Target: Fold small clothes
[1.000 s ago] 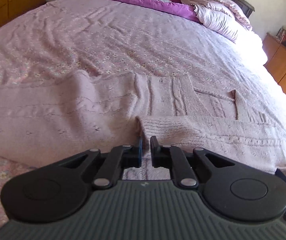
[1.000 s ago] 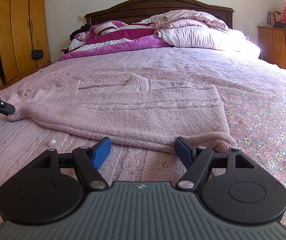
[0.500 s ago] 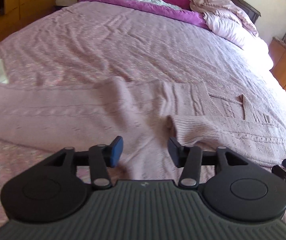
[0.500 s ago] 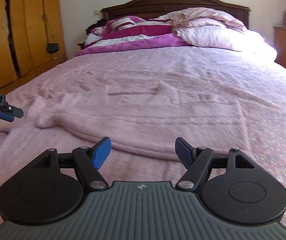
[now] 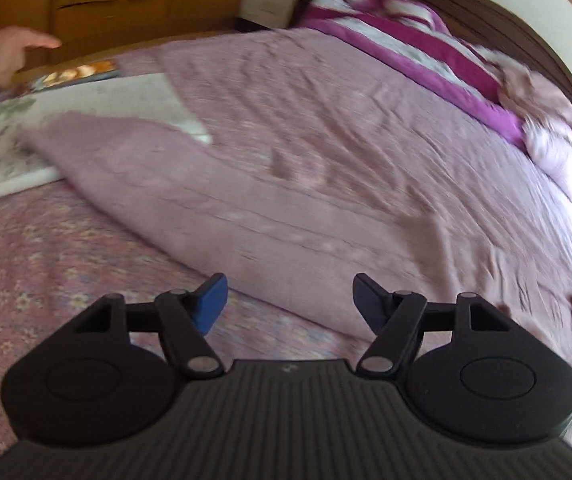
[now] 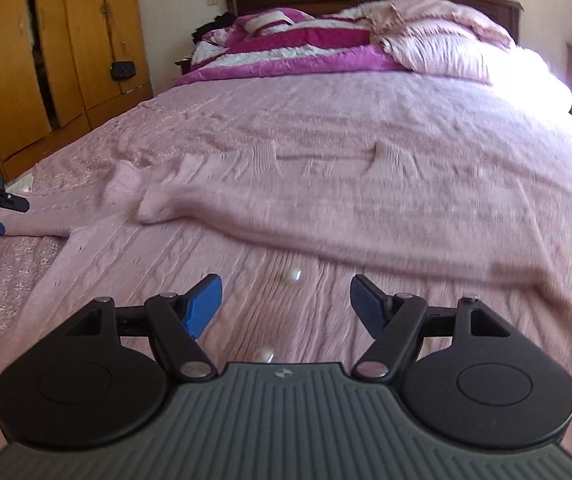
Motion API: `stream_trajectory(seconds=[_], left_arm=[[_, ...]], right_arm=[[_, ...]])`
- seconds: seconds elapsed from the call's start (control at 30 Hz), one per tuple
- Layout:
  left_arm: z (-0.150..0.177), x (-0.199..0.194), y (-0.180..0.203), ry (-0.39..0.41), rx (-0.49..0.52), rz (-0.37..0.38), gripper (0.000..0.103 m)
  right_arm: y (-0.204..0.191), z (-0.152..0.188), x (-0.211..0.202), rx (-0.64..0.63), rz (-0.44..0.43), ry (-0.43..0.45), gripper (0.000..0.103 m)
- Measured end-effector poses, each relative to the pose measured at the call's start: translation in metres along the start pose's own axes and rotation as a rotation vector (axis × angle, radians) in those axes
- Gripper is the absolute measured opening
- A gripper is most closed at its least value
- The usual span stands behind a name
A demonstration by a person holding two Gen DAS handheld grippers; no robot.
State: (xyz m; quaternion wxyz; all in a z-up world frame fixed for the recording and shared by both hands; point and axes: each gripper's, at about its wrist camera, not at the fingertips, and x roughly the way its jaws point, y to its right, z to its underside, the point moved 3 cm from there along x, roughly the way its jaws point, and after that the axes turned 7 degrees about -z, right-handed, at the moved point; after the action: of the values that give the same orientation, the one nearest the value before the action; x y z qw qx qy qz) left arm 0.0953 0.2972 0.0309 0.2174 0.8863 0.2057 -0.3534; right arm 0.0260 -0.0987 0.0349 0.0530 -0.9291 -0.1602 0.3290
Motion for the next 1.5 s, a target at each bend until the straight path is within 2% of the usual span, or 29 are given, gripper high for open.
stream_trajectory(seconds=[0.13, 0.3, 0.57, 0.73, 1.07, 1.1, 1.13, 1.17, 1.23, 1.33, 1.5], left_arm=[[-0.003, 0.012, -0.017, -0.021, -0.102, 0.042, 0.071], [-0.008, 0.030, -0.032, -0.026, -0.126, 0.101, 0.071], [-0.018, 0.048, -0.045, -0.009, -0.211, 0.177, 0.071], [-0.020, 0.054, -0.048, 0.003, -0.230, 0.209, 0.071], [-0.019, 0.056, -0.043, 0.053, -0.188, 0.201, 0.069], [-0.020, 0.057, -0.043, 0.055, -0.188, 0.200, 0.067], [-0.021, 0.057, -0.043, 0.055, -0.185, 0.189, 0.055], [-0.021, 0.058, -0.043, 0.054, -0.181, 0.173, 0.033], [-0.022, 0.061, -0.046, 0.037, -0.190, 0.185, 0.012], [-0.022, 0.059, -0.048, 0.038, -0.215, 0.277, 0.010], [-0.029, 0.037, -0.037, 0.107, -0.183, 0.332, 0.009]], right_arm=[[0.003, 0.020, 0.011, 0.061, 0.055, -0.032, 0.077], [0.009, 0.032, 0.013, 0.156, 0.086, 0.053, 0.078], [0.010, 0.036, 0.022, 0.233, 0.108, 0.133, 0.094], [0.001, 0.037, 0.031, 0.150, 0.115, 0.106, 0.103], [0.003, 0.041, 0.033, 0.125, 0.105, 0.129, 0.103], [0.003, 0.042, 0.033, 0.123, 0.104, 0.131, 0.103], [0.003, 0.042, 0.033, 0.122, 0.103, 0.133, 0.103], [0.003, 0.042, 0.032, 0.121, 0.103, 0.134, 0.103], [0.003, 0.042, 0.032, 0.121, 0.103, 0.133, 0.103], [0.003, 0.042, 0.031, 0.120, 0.104, 0.128, 0.103], [0.003, 0.041, 0.030, 0.126, 0.101, 0.123, 0.103]])
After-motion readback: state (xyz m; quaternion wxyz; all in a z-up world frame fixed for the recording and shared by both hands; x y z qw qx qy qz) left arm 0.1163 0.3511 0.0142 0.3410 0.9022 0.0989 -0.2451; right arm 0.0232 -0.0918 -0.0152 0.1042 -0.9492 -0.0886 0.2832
